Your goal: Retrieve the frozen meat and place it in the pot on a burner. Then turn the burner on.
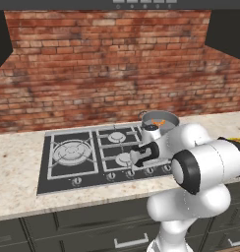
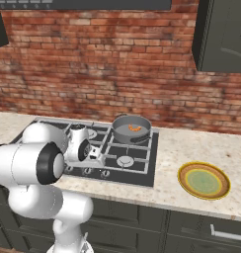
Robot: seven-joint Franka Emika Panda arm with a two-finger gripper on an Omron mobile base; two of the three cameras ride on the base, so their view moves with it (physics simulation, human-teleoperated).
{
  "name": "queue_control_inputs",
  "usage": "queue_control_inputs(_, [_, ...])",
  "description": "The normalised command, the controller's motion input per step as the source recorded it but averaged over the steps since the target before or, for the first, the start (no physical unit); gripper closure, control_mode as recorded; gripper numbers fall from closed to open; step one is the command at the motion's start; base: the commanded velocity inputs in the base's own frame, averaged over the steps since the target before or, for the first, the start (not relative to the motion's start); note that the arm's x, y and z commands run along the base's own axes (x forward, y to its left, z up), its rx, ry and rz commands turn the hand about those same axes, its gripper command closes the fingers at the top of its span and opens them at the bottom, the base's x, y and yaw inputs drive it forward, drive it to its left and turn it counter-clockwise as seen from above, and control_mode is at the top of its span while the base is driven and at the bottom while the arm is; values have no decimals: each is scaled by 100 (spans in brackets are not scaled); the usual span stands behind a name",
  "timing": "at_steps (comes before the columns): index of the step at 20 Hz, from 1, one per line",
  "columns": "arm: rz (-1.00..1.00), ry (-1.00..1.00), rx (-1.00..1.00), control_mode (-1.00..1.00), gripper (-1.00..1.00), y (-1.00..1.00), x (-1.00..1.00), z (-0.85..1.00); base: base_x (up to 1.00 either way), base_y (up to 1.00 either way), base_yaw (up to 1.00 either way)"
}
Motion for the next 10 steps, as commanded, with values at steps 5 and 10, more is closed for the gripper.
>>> queue_control_inputs(5, [36,-6,-12,-100,100,0,-8,-20,0,0,0])
queue_control_inputs(10, [50,-5,-10,-100,100,0,-8,-23,0,0,0])
